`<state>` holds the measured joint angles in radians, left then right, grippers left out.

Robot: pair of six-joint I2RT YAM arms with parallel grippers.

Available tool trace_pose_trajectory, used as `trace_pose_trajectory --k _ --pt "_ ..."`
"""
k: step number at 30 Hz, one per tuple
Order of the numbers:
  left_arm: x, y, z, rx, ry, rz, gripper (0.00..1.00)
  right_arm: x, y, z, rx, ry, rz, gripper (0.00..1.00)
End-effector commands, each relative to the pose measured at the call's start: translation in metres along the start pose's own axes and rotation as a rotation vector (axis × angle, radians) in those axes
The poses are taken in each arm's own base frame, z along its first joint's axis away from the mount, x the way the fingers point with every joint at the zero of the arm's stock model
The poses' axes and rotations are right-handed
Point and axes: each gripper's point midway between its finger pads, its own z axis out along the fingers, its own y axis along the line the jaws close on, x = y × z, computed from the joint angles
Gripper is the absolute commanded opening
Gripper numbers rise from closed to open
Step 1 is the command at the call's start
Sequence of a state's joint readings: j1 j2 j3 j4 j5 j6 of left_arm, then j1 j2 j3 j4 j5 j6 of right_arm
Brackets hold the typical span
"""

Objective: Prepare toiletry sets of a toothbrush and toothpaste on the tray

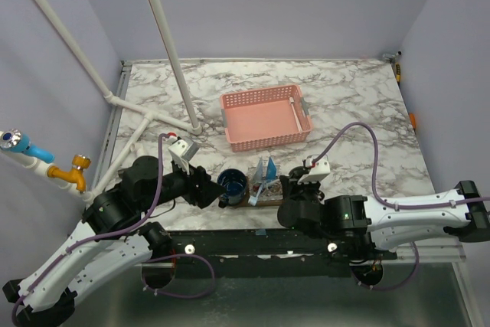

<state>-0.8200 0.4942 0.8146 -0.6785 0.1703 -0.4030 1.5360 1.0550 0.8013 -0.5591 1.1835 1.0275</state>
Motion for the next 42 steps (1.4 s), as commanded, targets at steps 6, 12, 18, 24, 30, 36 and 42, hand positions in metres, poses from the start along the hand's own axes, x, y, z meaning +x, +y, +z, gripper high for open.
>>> trace_pose_trajectory --k 6,12,18,24,30,36,42 --pt "0.004 0.000 0.001 0.012 0.008 0.005 0.67 0.006 -0.001 0.003 0.002 -0.001 0.033 0.12" --pt "0.003 0.000 0.001 0.010 0.005 0.005 0.66 0.002 -0.003 0.001 -0.002 -0.003 0.042 0.17" --pt "0.004 0.000 0.001 0.010 0.007 0.006 0.66 0.002 -0.006 0.000 0.000 -0.002 0.039 0.24" --pt "0.004 0.000 0.001 0.010 0.009 0.006 0.66 0.000 -0.008 -0.001 0.002 0.000 0.046 0.26" --pt "0.003 0.000 0.001 0.012 0.006 0.007 0.66 -0.004 -0.007 -0.003 -0.003 0.000 0.053 0.34" --pt "0.004 0.000 0.001 0.011 0.007 0.006 0.66 -0.005 -0.007 -0.003 -0.002 0.004 0.052 0.39" --pt "0.004 0.001 0.001 0.010 0.009 0.005 0.67 -0.010 -0.008 -0.005 -0.002 -0.003 0.056 0.42"
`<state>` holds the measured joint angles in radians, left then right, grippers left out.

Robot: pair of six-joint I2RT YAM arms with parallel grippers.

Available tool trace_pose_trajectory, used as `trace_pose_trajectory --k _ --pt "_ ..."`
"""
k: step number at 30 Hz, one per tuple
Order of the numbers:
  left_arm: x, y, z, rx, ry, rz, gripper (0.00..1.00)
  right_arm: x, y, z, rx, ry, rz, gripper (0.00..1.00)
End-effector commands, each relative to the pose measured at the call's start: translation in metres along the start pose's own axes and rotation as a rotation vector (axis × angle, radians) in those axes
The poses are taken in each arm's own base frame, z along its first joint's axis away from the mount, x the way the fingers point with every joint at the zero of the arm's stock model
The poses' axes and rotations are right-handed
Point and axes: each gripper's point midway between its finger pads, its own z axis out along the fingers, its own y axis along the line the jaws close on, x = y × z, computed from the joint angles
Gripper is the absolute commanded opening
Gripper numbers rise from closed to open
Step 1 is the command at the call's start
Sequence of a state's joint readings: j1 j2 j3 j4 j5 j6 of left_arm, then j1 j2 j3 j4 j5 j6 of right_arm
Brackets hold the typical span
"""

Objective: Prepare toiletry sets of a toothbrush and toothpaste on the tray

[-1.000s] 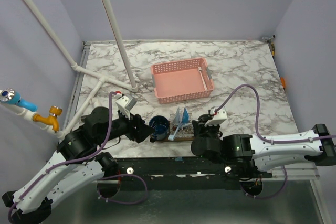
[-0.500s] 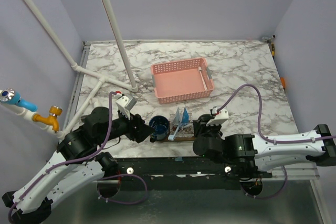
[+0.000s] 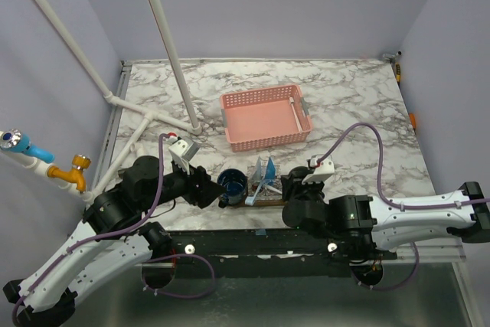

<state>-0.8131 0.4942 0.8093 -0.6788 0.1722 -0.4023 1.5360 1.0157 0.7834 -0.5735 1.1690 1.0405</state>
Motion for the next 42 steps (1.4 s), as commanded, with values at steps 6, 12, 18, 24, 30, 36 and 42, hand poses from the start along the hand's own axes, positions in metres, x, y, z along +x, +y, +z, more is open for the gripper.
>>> trace_pose_trajectory --k 6,12,18,24,30,36,42 --pt "0.002 -0.002 0.001 0.018 0.005 0.007 0.66 -0.017 -0.003 -0.004 0.005 -0.020 0.025 0.45" --pt "0.000 0.001 0.001 0.001 -0.001 0.003 0.66 -0.027 -0.001 -0.006 0.005 -0.025 -0.046 0.50" --pt "-0.012 0.001 0.001 -0.024 -0.018 0.005 0.71 -0.054 0.006 -0.010 -0.001 -0.055 -0.142 0.52" --pt "-0.031 0.007 0.001 -0.094 -0.026 0.016 0.71 -0.084 0.006 -0.008 0.021 -0.083 -0.183 0.52" --pt "-0.073 0.020 -0.007 -0.202 -0.109 0.032 0.71 -0.126 0.002 0.025 0.039 -0.081 -0.203 0.52" --pt "-0.105 0.030 -0.013 -0.279 -0.181 0.047 0.71 -0.155 -0.003 0.058 0.044 -0.084 -0.175 0.53" --pt "-0.140 0.031 -0.022 -0.323 -0.260 0.057 0.71 -0.182 -0.030 0.097 0.066 -0.070 -0.110 0.53"
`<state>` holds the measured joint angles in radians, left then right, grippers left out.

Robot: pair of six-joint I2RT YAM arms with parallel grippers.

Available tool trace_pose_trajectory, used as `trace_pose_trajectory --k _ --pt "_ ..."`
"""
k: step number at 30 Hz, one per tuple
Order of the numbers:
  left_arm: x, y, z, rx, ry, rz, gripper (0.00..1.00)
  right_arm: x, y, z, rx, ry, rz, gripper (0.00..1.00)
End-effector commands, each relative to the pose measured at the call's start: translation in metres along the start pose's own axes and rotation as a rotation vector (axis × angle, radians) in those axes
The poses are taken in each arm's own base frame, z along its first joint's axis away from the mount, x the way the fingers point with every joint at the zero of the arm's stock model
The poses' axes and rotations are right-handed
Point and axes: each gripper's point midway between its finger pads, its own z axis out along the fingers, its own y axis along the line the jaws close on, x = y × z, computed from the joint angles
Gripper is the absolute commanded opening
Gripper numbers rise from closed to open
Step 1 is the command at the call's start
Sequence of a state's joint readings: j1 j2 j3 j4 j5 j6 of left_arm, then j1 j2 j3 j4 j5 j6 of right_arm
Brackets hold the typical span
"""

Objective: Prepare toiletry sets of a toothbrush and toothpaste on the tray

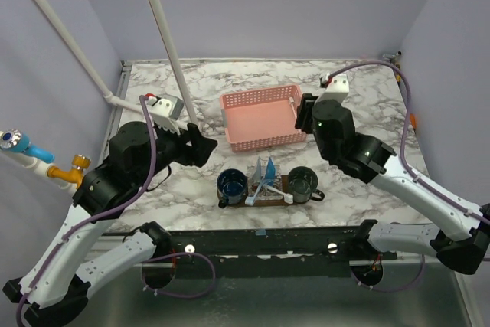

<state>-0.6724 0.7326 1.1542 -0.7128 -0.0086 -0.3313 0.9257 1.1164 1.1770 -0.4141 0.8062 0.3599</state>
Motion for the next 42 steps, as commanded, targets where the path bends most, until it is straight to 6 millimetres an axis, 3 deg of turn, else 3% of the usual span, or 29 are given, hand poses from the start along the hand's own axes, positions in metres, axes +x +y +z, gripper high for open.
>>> trace_pose_trajectory --k 1,6,16,23,34,42 --pt "-0.034 0.009 -0.004 -0.064 -0.092 0.021 0.71 -0.020 -0.002 0.026 -0.072 0.004 0.034 0.54" --pt "-0.045 0.016 0.000 -0.102 -0.130 0.010 0.71 -0.023 -0.024 0.046 -0.050 0.018 0.077 0.57" --pt "-0.039 0.035 -0.003 -0.166 -0.208 0.015 0.71 -0.013 -0.029 0.042 -0.086 0.011 0.073 0.66" --pt "-0.026 0.039 0.004 -0.172 -0.180 0.023 0.71 -0.011 -0.030 0.034 -0.099 0.022 0.077 0.99" --pt "-0.020 0.043 0.006 -0.184 -0.174 0.031 0.71 -0.012 -0.035 0.022 -0.111 0.016 0.095 1.00" --pt "-0.020 0.044 0.004 -0.189 -0.188 0.031 0.77 -0.017 -0.035 0.017 -0.124 -0.001 0.097 1.00"
